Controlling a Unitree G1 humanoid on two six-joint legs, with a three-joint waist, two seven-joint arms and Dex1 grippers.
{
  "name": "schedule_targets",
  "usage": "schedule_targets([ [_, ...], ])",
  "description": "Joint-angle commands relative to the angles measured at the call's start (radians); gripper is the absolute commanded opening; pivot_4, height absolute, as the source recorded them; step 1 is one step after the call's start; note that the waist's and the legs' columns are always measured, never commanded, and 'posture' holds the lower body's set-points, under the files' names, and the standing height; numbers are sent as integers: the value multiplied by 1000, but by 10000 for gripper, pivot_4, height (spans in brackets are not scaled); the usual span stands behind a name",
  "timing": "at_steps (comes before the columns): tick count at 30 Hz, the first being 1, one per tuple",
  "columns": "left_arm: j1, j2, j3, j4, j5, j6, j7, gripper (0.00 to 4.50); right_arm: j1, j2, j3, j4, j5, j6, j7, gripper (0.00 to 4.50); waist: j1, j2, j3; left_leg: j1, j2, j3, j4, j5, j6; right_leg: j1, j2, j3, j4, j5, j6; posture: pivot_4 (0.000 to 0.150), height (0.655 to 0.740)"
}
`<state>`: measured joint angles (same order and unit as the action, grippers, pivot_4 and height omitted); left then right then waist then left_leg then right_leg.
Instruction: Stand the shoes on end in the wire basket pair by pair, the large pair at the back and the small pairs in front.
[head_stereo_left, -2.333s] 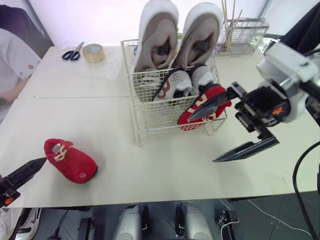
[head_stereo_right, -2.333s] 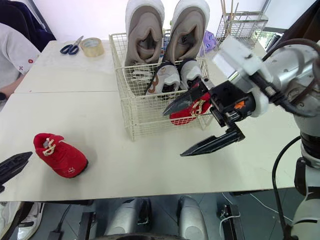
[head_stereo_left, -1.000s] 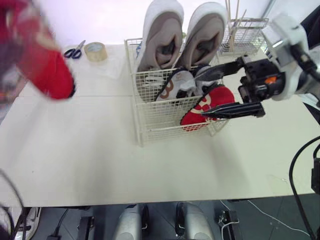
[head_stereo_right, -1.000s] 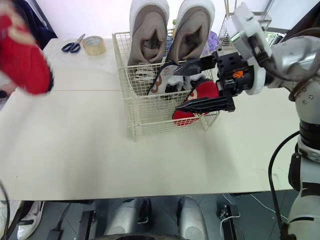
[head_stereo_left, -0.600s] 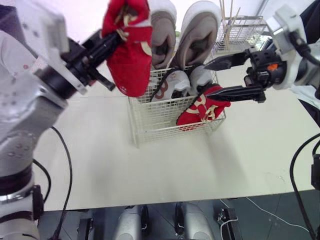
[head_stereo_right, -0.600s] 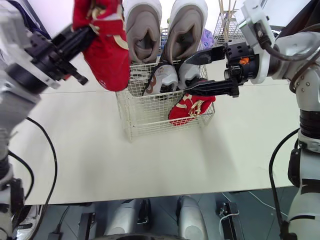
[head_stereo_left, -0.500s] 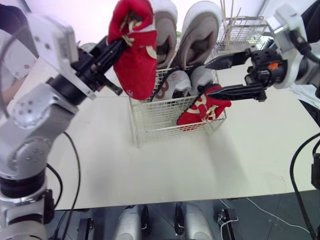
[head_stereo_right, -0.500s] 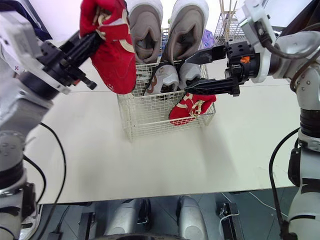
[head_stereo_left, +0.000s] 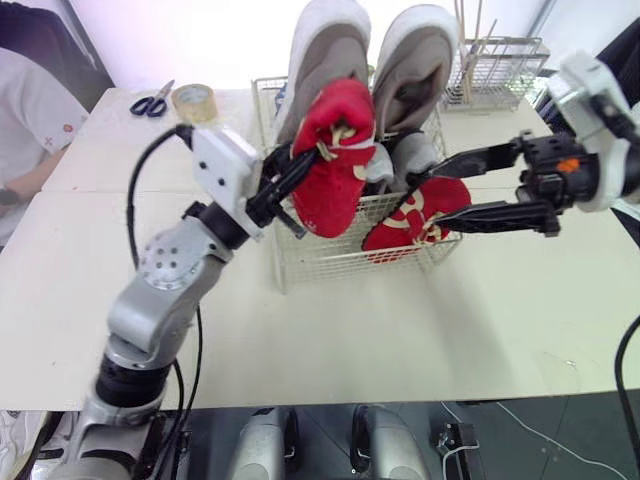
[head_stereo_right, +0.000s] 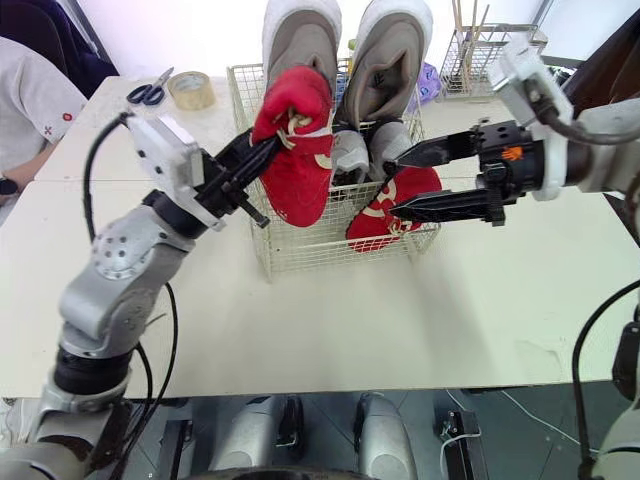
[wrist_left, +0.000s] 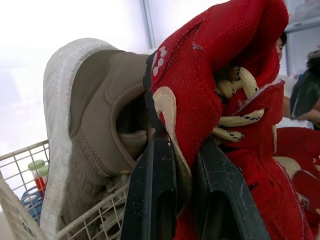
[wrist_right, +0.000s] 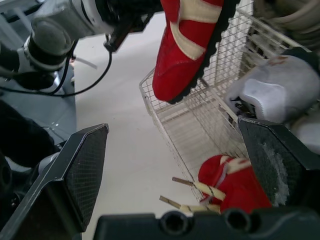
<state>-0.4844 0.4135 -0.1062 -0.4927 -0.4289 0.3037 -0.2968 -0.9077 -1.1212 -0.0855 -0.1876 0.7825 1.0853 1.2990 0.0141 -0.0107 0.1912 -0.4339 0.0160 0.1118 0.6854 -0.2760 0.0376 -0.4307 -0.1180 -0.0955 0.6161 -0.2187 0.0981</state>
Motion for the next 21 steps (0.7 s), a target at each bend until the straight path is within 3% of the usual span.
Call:
schedule_targets([
  [1,20,-31,-14,19,111,-114,-2,200,15,-39,-72,-47,49,42,-29,45000,0,0,0,0,0,0,0,0,0,0,0,0,0,0,0,1500,7400],
  [14,220,-97,-51,62,400,-365,27,200,191,-55,-250,-137,221,197,-185,45000,-1,2,-2,4,0,-1,0,-5,8,3,-1,0,2,0,-1,1500,7400],
  [21,257,-142,-51,90,407,-352,33,200,201,-46,-239,-120,238,171,-213,45000,-1,4,-4,5,0,-1,0,-5,8,4,-2,0,2,0,-1,1500,7400],
])
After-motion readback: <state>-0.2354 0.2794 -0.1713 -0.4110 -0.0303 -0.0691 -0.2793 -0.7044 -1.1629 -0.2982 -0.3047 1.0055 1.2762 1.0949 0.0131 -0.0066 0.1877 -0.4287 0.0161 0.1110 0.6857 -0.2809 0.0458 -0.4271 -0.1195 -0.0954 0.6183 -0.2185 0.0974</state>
